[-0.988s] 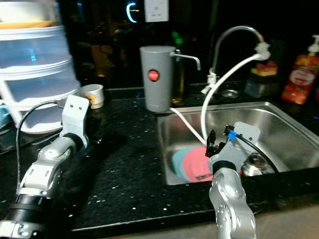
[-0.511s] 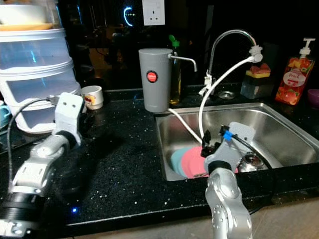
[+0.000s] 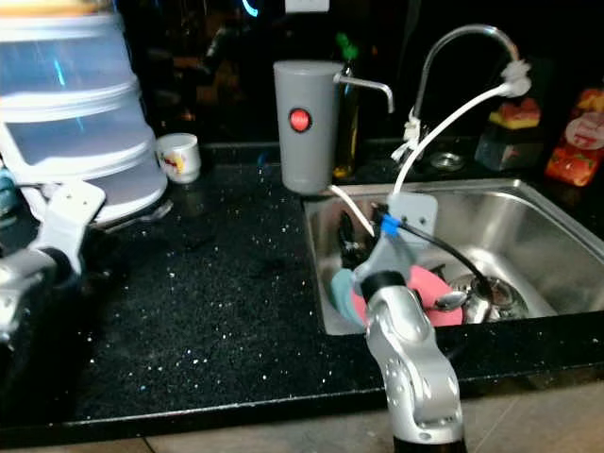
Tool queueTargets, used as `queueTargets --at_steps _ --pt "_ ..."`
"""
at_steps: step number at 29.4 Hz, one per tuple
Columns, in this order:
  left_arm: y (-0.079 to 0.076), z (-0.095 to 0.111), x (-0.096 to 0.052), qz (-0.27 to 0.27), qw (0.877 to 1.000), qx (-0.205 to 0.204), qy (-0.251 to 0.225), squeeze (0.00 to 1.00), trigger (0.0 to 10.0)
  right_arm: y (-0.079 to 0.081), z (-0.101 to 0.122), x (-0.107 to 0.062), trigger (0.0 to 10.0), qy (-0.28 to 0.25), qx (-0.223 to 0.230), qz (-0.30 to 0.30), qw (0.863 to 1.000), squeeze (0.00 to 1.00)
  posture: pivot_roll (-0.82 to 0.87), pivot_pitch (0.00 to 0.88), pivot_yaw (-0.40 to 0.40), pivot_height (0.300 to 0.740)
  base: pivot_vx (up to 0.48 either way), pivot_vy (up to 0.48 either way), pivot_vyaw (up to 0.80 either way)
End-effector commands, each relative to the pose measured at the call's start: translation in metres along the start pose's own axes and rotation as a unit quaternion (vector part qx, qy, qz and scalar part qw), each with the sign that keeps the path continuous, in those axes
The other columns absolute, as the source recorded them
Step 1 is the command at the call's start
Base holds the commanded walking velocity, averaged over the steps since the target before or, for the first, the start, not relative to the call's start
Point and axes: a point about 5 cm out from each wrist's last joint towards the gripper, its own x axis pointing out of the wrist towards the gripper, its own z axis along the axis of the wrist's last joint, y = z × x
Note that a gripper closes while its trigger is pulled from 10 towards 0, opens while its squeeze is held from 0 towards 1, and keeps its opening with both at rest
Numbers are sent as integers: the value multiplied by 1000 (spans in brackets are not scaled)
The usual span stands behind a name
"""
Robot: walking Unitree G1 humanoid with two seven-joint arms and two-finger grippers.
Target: Kitchen organization
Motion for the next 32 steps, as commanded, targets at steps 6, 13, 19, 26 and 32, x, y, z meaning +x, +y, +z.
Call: queueTargets --at_steps 6,13,19,26,32 --pt "30 1 0 9 999 -26 18 0 10000 13 20 6 10000 -19 1 42 999 0 4 206 -74 740 0 0 0" --pt "43 14 -1 5 999 -36 11 0 10000 20 37 6 10000 -40 1 56 998 0 -13 217 -73 740 0 0 0" --pt "74 38 -13 46 992 -116 -33 0 10000 14 40 1 10000 -43 -2 42 998 0 -28 209 -61 740 0 0 0" --pt "95 38 -25 93 980 -167 -54 0 10000 9 42 -3 10000 -41 -6 29 999 0 -38 207 -58 740 0 0 0" --pt "96 13 -27 130 969 -211 -6 0 10000 7 42 -4 10000 -36 -7 26 999 0 -38 223 -66 740 0 0 0"
